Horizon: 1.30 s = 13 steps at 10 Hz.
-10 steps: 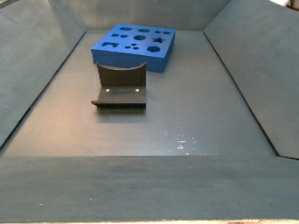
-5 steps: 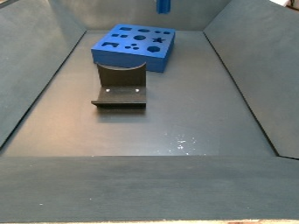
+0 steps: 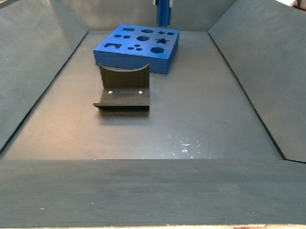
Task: Pick up the star object. Move up. Move to above the board. Insert the star object.
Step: Insert the star object.
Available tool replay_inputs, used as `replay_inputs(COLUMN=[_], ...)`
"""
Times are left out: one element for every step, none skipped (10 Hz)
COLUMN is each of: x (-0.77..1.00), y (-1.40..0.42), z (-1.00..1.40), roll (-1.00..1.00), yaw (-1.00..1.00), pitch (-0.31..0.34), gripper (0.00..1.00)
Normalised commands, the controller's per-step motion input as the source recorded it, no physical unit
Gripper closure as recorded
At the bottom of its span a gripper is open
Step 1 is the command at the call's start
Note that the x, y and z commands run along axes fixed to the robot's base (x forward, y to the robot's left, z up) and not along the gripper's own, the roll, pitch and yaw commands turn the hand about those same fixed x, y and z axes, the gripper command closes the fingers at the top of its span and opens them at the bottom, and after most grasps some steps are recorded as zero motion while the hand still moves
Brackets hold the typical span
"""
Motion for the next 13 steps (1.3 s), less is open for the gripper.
replay_inputs(x=[0.00,0.14,0.09,0.00,0.00,-0.15,0.00,0.13,0.05,0.00,0.00,0.04,0.00], y=[0.00,0.00,0.00,0.00,0.03,0.22,0.00,-0.12,0.00,0.00,-0.18,0.00,0.00], z=[-0.14,-0.57,-0.26,0.00,0.00,-0.09,-0.03,-0.24,0.00,-0.03,-0.19,0.00,0.00], roll=[0.00,0.09,0.09,0.02,0.00,0.00,0.02,0.25,0.15,0.01,0.22,0.00,0.01], yaw=[0.00,0.47,0.46,0.00,0.00,0.00,0.00,-0.49,-0.30,0.00,-0.49,0.00,0.00], pitch=[-0.029,-0.020,0.000,0.000,0.000,0.000,0.000,0.029,0.131,0.000,0.000,0.014,0.000], gripper=[1.00,1.00,1.00,1.00,1.00,1.00,1.00,1.00,1.00,1.00,1.00,1.00,1.00])
